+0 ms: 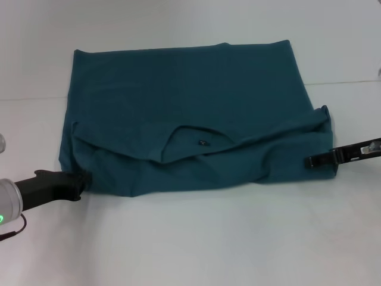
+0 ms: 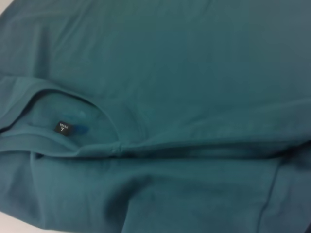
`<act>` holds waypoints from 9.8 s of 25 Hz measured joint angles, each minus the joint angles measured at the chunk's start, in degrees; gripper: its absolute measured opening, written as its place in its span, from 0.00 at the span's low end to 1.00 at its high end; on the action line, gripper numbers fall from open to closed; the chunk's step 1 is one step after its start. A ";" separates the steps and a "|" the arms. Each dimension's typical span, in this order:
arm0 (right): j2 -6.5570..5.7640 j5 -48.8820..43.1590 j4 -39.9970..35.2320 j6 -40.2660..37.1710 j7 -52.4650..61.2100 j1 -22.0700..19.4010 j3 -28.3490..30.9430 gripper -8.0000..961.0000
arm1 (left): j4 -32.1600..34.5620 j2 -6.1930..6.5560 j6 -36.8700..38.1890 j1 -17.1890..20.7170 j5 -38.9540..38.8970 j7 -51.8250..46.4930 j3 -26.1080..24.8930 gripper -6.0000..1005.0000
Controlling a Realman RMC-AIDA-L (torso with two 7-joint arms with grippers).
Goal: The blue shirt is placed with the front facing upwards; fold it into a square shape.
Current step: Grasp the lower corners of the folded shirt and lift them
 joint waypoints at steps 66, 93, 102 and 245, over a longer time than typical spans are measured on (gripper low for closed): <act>-2.47 -1.93 -1.83 -4.28 1.49 -1.78 -0.63 0.07 | -4.90 1.76 -2.94 -3.08 0.62 -0.94 -5.20 0.03; -5.42 3.76 -5.35 -12.47 1.13 -1.28 2.76 0.07 | -1.71 2.23 0.77 -3.43 0.72 -3.35 -5.64 0.03; -6.46 4.90 -9.70 -14.10 3.51 0.44 3.34 0.07 | 3.53 3.32 2.44 -5.66 3.27 -9.55 -5.73 0.03; -9.26 12.49 -4.17 -22.22 6.54 -7.11 8.39 0.02 | 16.00 -0.01 17.16 4.70 3.51 -11.22 -6.45 0.03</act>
